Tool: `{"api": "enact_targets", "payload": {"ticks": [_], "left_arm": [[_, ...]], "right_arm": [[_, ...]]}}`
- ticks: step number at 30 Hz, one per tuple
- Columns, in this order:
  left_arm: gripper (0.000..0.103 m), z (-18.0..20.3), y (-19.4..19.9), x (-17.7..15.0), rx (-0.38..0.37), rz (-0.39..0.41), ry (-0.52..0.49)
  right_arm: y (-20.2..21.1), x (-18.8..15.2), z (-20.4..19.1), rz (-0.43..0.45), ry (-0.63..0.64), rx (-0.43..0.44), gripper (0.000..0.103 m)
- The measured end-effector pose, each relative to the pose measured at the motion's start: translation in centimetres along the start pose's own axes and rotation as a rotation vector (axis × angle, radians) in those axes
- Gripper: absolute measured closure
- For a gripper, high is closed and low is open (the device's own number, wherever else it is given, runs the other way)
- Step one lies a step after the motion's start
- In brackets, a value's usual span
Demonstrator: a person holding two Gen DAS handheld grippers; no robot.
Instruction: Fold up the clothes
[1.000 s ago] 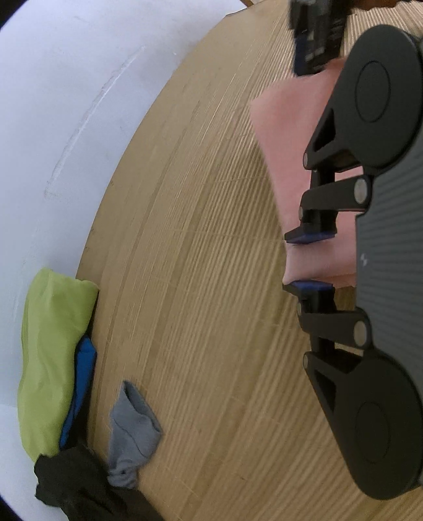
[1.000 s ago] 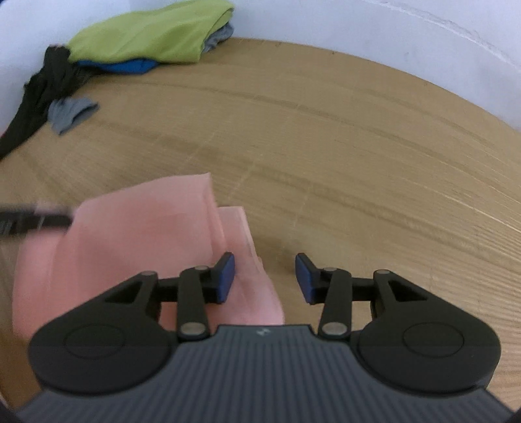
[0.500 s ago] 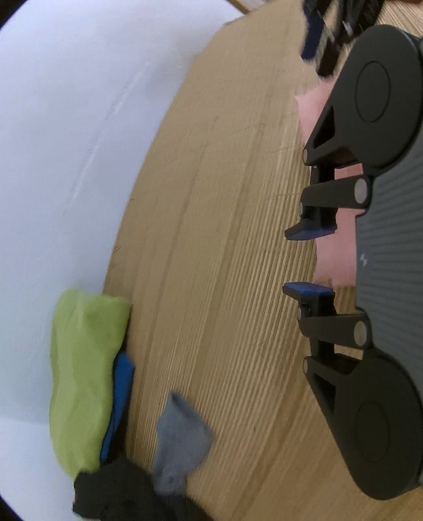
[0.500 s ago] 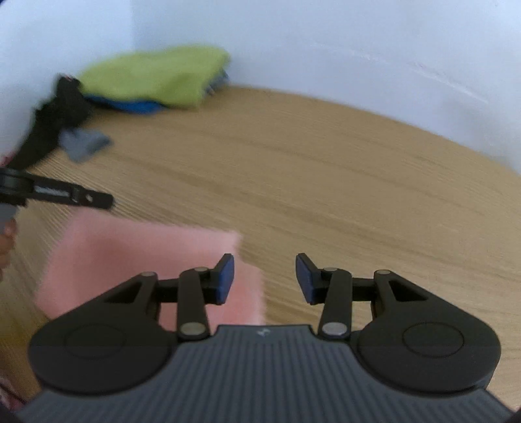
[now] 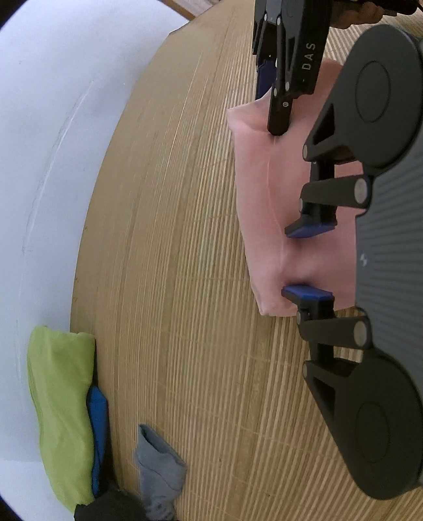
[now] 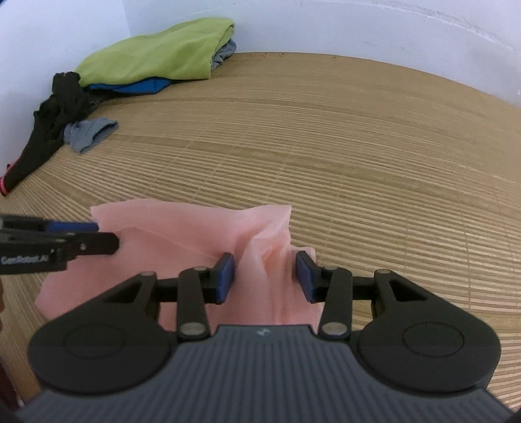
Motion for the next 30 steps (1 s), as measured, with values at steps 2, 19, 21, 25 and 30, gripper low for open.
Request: {"api": "enact_targets", "payload": {"ticks": [2,19,21,25,30], "left_arm": [[0.066,-0.2,0.5,0.0,0.013,-0.008,-0.006],[0.051,4.6,8.0,-4.0,0.111,-0.149,-0.012],[0.051,4.7,8.0,-3.7,0.130,-0.143,0.002],[0.046,5.3,8.0,-4.1,0.173,-0.147,0.001],[0.045,5.4,7.7,-5.5,0.201,-0.192,0.021]], "right_arm": [[0.4,0.0,-0.2,0.002,-0.017,-0.017,0.058],[9.4,-3.3,-1.7,-0.127,-0.147,0.036,0.058],[9.2,-3.3,-1.8,-0.138,-0.127,0.040,0.058],[9.6,-2.9,-1.6,-0.122,-0.088,-0.004,0.058],[8.9,-3.8,-1.4,-0.169,-0.087,0.024,0.058]]}}
Point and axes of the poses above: each gripper's, at about its wrist camera, not at the fingertips, and y roughly against the way its jaws point, z to its right, x to its top, the point moved 6 cm from there along -y, roughly the way its jaws point, and after that the axes turned 2 degrees about x, right-handed, at the moved point
